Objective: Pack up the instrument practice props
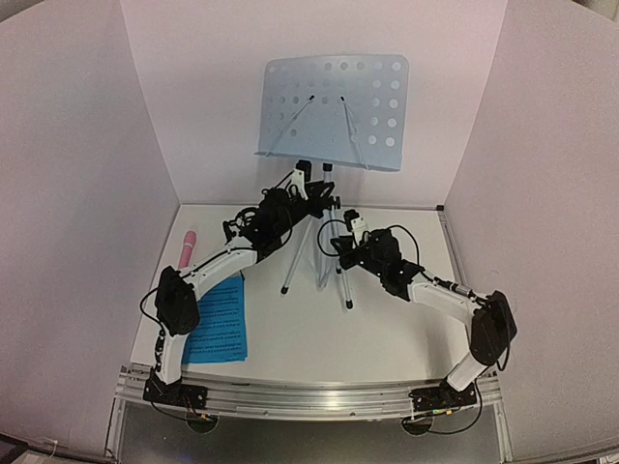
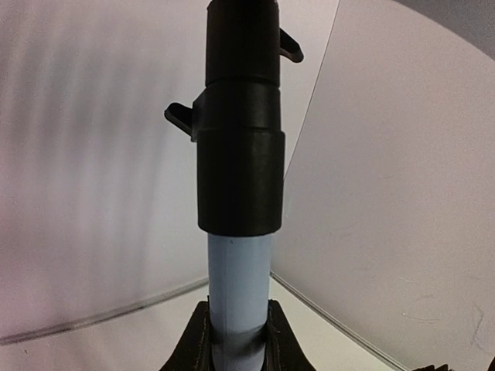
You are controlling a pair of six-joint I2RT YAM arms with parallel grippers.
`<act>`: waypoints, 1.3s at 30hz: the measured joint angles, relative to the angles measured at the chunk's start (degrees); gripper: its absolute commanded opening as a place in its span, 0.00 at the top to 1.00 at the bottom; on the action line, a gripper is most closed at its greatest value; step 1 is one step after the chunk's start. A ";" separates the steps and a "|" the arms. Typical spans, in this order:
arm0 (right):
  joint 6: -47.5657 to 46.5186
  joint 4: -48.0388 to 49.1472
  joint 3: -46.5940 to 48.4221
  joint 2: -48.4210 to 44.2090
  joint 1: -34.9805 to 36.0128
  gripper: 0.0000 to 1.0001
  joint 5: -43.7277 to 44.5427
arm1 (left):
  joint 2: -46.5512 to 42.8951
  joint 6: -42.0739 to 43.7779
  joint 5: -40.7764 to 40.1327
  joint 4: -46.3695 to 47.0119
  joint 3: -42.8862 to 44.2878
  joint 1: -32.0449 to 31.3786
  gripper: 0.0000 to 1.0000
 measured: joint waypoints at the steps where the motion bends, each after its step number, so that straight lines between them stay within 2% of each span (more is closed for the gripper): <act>1: 1.16 -2.54 0.00 -1.09 0.32 1.00 0.31 | 0.04 -1.40 0.08 -1.73 0.44 -0.21 1.00; 8: 9.29 -17.67 -0.05 -7.25 1.68 1.00 0.59 | 0.64 -9.38 0.06 -8.83 1.49 -2.15 1.00; 17: 16.24 -22.18 -0.66 -9.63 2.94 1.00 0.40 | 0.67 -12.87 -0.19 -11.90 1.49 -3.39 1.00; 26: 27.88 -33.97 -1.33 -14.10 5.54 1.00 -1.50 | 0.65 -21.47 1.30 -20.80 0.64 -5.54 1.00; 35: 37.88 -35.93 -6.86 -15.98 6.32 1.00 -9.38 | 0.74 -29.50 1.49 -30.93 -3.07 -7.43 1.00; 39: 39.89 -35.06 -8.63 -14.55 6.43 1.00 -10.42 | 1.99 -32.70 1.62 -32.11 -5.57 -7.44 1.00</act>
